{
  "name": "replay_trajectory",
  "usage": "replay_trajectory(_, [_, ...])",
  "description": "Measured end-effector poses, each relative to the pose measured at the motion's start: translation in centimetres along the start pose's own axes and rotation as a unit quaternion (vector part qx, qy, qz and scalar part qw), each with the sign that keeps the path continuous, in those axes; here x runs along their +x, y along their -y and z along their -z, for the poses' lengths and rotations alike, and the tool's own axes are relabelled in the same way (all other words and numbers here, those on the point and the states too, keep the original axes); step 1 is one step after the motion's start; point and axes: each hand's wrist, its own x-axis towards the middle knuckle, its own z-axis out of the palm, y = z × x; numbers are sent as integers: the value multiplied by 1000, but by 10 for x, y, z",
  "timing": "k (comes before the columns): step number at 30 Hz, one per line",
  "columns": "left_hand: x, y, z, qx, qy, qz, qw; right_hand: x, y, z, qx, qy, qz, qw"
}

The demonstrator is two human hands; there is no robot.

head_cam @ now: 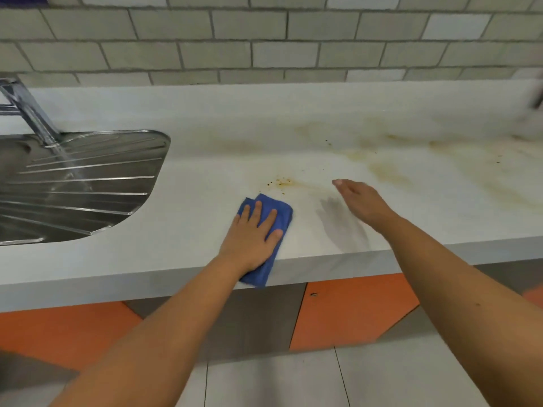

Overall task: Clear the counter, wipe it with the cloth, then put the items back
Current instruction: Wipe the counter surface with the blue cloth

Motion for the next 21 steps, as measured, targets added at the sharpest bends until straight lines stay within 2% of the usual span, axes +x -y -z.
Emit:
replay_trajectory(2, [-11,1,-4,4,8,-56,998,3,-17,25,-36,-52,-61,996])
replay_trajectory(4, [-3,14,2,1,11,-53,999,3,-35,49,-92,-49,-132,986])
replay_trajectory(6, [19,25,7,3,2,2,1000,-1,-53,61,-132,-2,-167,977])
replay_trajectory(10, [73,14,9,31,-32,143,989,-7,-72,64,-122,42,-133,983])
replay_trajectory(12, [94,-7,7,29,-24,166,985,-6,-76,64,-106,51,-126,985])
replay_trajectory(16, [116,-69,-1,26,-9,79,997,-2,-85,71,-58,54,-127,989])
replay_trajectory(21, [64,-150,-24,17,28,-150,988,4,-95,82,39,37,-143,988])
